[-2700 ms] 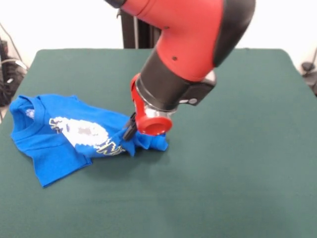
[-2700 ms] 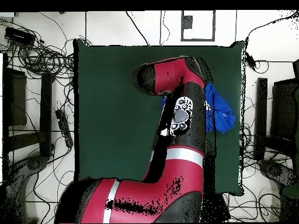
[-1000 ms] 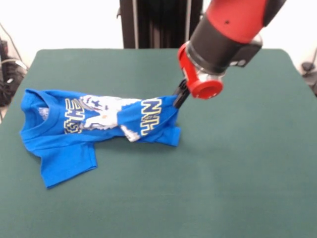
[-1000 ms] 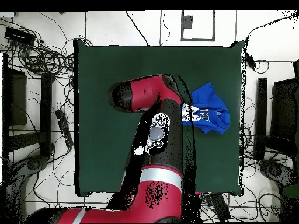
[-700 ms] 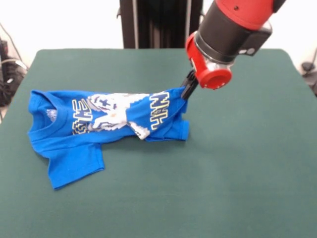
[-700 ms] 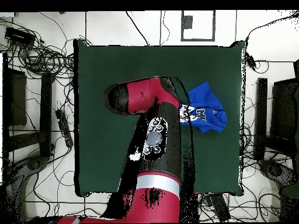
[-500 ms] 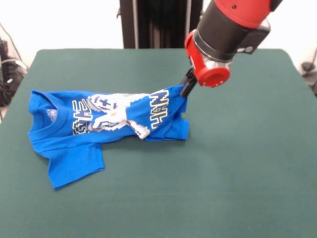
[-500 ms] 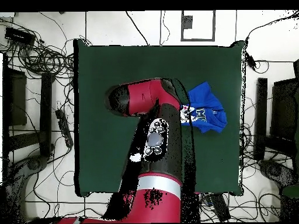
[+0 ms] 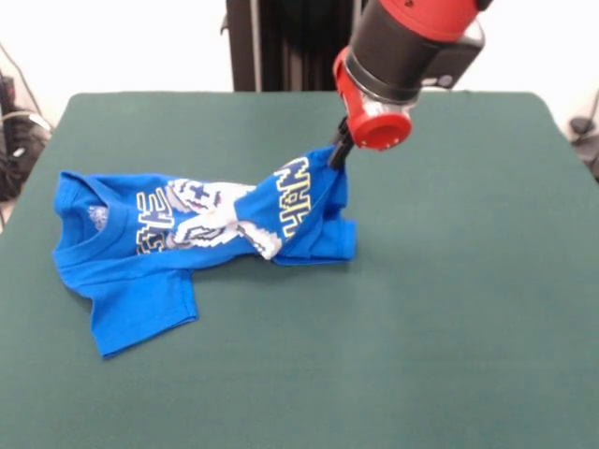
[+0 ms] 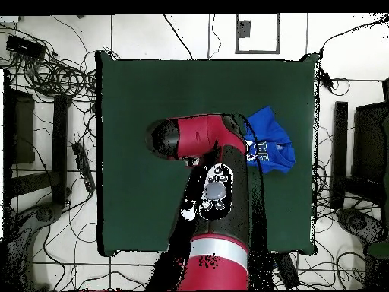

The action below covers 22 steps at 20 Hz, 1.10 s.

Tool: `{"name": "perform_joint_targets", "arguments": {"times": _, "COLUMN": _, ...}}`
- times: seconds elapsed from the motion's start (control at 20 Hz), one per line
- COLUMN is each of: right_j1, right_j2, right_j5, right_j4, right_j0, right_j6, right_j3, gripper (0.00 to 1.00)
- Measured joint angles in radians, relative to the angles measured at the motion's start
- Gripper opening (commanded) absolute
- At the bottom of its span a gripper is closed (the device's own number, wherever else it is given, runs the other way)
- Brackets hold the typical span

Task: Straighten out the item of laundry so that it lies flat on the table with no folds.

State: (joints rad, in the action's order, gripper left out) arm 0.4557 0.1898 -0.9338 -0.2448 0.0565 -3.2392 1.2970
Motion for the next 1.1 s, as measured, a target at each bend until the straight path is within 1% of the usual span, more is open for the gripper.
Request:
{"name": "perform_joint_targets", "arguments": {"times": 0.5, "right_j1": 0.072, "right_j2": -0.001, "right_j5": 0.000, "right_j4": 0.006, "right_j0": -0.021, "right_j6": 0.000, "right_j3": 0.078, "gripper": 0.00}}
{"name": "perform_joint_targets", "arguments": {"times": 0.75, "right_j1": 0.099, "right_j2": -0.001, "right_j5": 0.000, "right_j4": 0.014, "right_j0": -0.025, "right_j6": 0.000, "right_j3": 0.100, "gripper": 0.00}}
{"name": "perform_joint_targets", "arguments": {"times": 1.1, "right_j1": 0.101, "right_j2": -0.001, "right_j5": 0.018, "right_j4": 0.014, "right_j0": -0.014, "right_j6": 0.000, "right_j3": 0.102, "gripper": 0.00}}
